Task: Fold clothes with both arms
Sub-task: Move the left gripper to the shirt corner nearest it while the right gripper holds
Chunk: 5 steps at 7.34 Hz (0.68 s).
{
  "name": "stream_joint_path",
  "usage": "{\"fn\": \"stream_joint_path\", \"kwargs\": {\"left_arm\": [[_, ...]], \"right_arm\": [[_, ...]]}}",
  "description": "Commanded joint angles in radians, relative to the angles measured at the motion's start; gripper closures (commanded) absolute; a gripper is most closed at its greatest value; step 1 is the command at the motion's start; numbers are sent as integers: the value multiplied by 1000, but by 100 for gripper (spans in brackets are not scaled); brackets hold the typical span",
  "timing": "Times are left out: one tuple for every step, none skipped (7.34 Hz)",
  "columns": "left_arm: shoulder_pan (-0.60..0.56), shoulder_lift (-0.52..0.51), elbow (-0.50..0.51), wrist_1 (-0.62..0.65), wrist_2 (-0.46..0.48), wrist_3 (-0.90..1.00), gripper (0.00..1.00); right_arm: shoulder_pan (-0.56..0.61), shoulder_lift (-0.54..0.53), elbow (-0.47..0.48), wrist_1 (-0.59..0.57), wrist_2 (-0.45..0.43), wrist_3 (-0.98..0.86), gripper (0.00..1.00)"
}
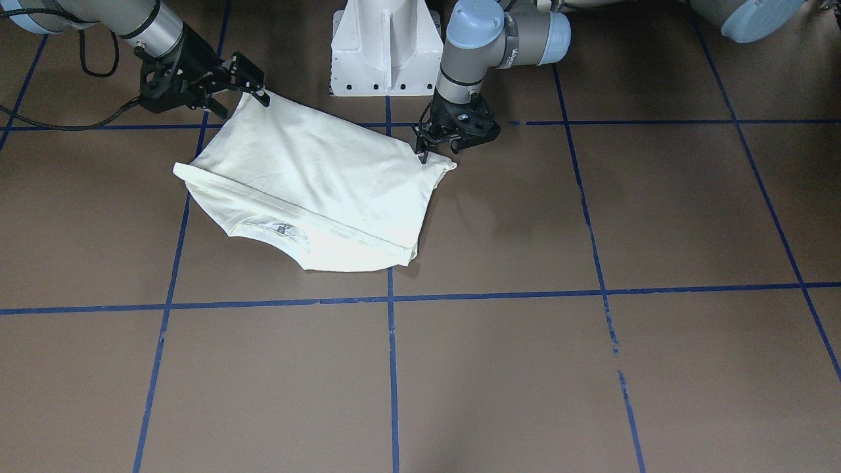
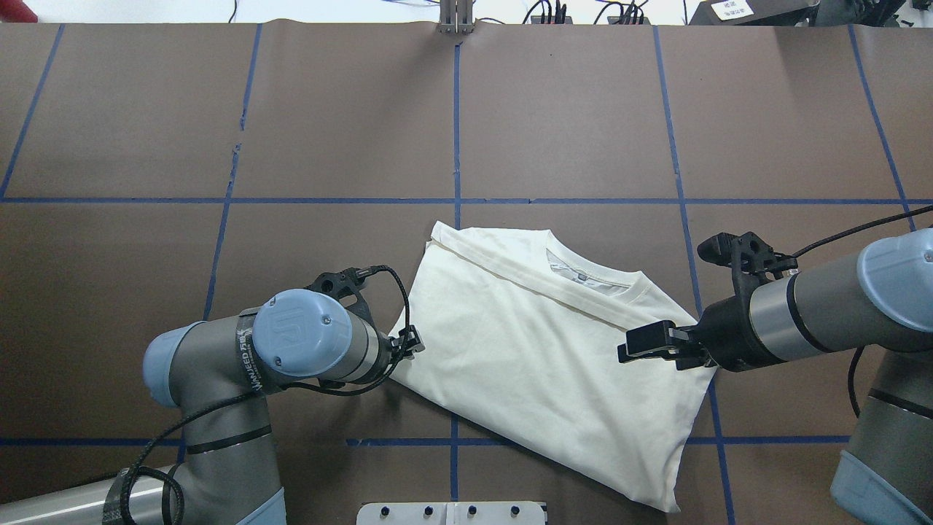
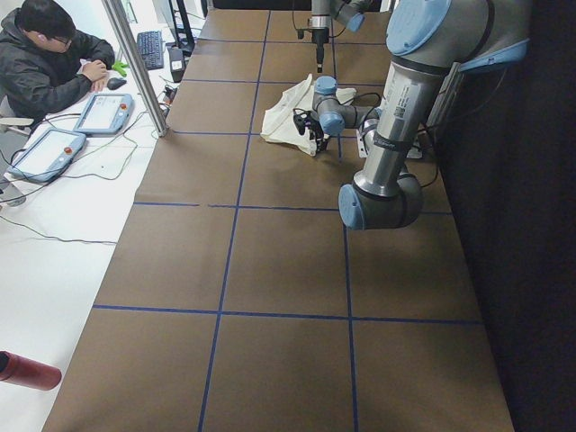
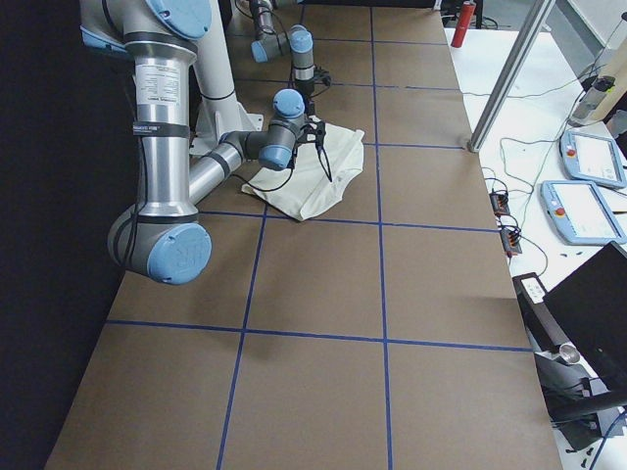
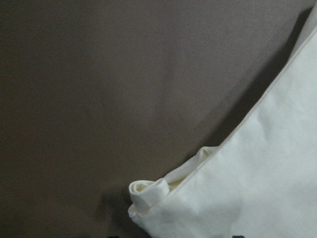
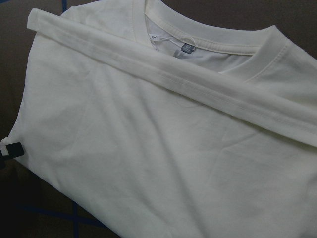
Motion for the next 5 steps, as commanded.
{"fn": "stream_joint_path", "kwargs": {"left_arm": [[-8, 0, 9, -1, 17, 1, 26], [-8, -2, 16, -1, 15, -1, 36], [-5, 0, 21, -2, 15, 1, 56], [-2, 0, 27, -2, 15, 1, 82], [-2, 0, 26, -1, 15, 4, 100]], "right_arm": [[0, 3, -4, 0, 2, 0, 0], [0, 3, -4, 0, 2, 0, 0], [0, 3, -4, 0, 2, 0, 0], [2, 2, -4, 0, 2, 0, 0], [2, 2, -5, 0, 1, 0, 0]]}}
